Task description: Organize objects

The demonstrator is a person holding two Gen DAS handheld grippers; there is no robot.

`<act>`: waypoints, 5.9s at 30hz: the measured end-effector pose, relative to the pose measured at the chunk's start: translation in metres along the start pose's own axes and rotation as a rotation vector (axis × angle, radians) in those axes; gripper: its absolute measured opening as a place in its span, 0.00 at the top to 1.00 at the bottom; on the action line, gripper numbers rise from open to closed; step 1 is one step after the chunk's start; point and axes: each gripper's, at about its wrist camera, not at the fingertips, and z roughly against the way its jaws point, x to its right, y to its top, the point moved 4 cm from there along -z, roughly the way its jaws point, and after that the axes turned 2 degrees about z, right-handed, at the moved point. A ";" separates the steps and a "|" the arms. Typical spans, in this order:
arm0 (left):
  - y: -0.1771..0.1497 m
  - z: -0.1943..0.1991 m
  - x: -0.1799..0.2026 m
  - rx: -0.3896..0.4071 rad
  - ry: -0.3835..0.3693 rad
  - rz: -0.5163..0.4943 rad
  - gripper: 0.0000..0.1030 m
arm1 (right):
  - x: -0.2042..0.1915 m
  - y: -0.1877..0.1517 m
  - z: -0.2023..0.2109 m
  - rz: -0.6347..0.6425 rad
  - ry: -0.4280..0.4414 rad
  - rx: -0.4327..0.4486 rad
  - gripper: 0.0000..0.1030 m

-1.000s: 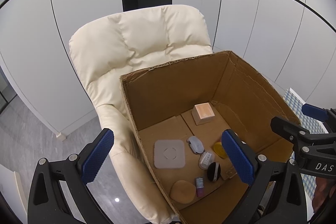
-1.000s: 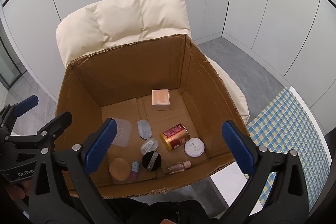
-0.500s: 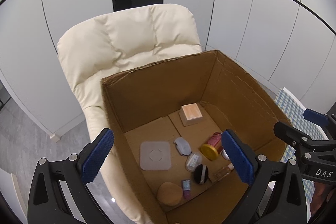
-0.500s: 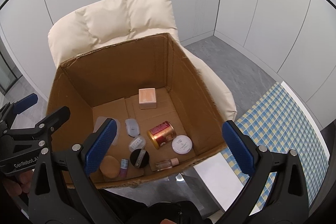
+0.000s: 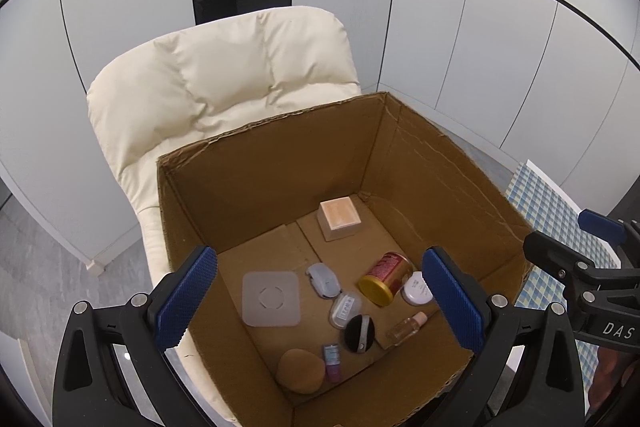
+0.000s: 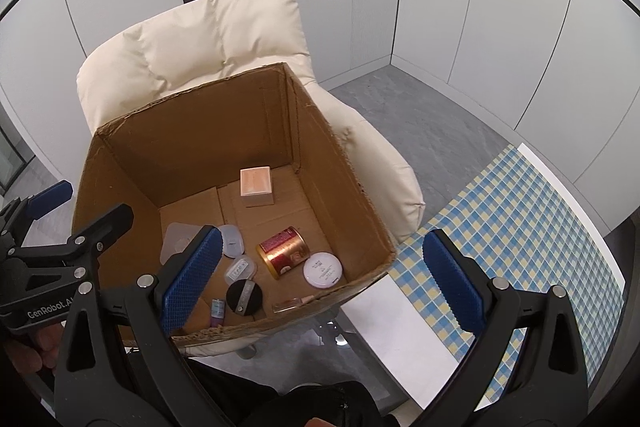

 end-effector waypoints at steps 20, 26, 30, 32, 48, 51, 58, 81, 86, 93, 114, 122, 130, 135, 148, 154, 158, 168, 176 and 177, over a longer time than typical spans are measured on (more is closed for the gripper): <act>0.000 -0.007 0.047 -0.017 -0.049 -0.053 0.01 | 0.048 -0.012 0.010 -0.058 -0.058 -0.001 0.01; -0.002 -0.009 0.067 -0.021 -0.063 -0.084 0.01 | 0.067 -0.016 0.014 -0.092 -0.072 -0.003 0.01; -0.004 -0.011 0.077 -0.024 -0.072 -0.103 0.01 | 0.082 -0.020 0.016 -0.128 -0.076 -0.007 0.01; -0.005 -0.012 0.083 -0.027 -0.077 -0.112 0.01 | 0.088 -0.021 0.017 -0.145 -0.078 -0.008 0.01; -0.007 -0.010 0.136 -0.028 -0.135 -0.161 0.01 | 0.142 -0.044 0.031 -0.231 -0.128 -0.011 0.01; -0.011 -0.010 0.148 -0.030 -0.143 -0.181 0.01 | 0.154 -0.049 0.035 -0.256 -0.134 -0.014 0.01; -0.016 -0.013 0.170 -0.040 -0.161 -0.214 0.01 | 0.173 -0.057 0.045 -0.283 -0.153 -0.008 0.01; -0.026 0.004 0.214 -0.022 -0.164 -0.265 0.01 | 0.214 -0.080 0.070 -0.354 -0.202 -0.002 0.01; -0.034 0.021 0.223 -0.021 -0.179 -0.275 0.01 | 0.218 -0.088 0.086 -0.333 -0.242 0.006 0.01; -0.047 0.052 0.221 0.017 -0.176 -0.276 0.01 | 0.221 -0.108 0.115 -0.324 -0.273 0.012 0.01; -0.104 0.141 0.177 0.029 -0.154 -0.305 0.01 | 0.184 -0.188 0.208 -0.253 -0.306 0.050 0.01; -0.108 0.138 0.169 0.006 -0.137 -0.243 0.01 | 0.167 -0.190 0.212 -0.270 -0.296 0.058 0.01; -0.113 0.129 0.169 -0.050 -0.144 -0.237 0.01 | 0.173 -0.196 0.198 -0.317 -0.273 -0.004 0.01; -0.119 0.126 0.174 -0.079 -0.169 -0.245 0.01 | 0.181 -0.198 0.198 -0.334 -0.288 -0.006 0.01; -0.120 0.132 0.181 -0.046 -0.178 -0.273 0.01 | 0.184 -0.197 0.199 -0.335 -0.323 0.004 0.01; -0.120 0.133 0.182 -0.039 -0.171 -0.283 0.01 | 0.182 -0.196 0.196 -0.331 -0.317 0.001 0.01; -0.121 0.132 0.183 -0.041 -0.168 -0.285 0.01 | 0.181 -0.195 0.196 -0.328 -0.313 0.001 0.01; -0.120 0.133 0.182 -0.036 -0.167 -0.282 0.01 | 0.180 -0.195 0.195 -0.328 -0.311 -0.001 0.01; -0.121 0.134 0.182 -0.034 -0.170 -0.284 0.01 | 0.179 -0.196 0.195 -0.327 -0.312 0.000 0.01; -0.121 0.134 0.183 -0.034 -0.168 -0.284 0.01 | 0.179 -0.196 0.195 -0.327 -0.313 0.001 0.01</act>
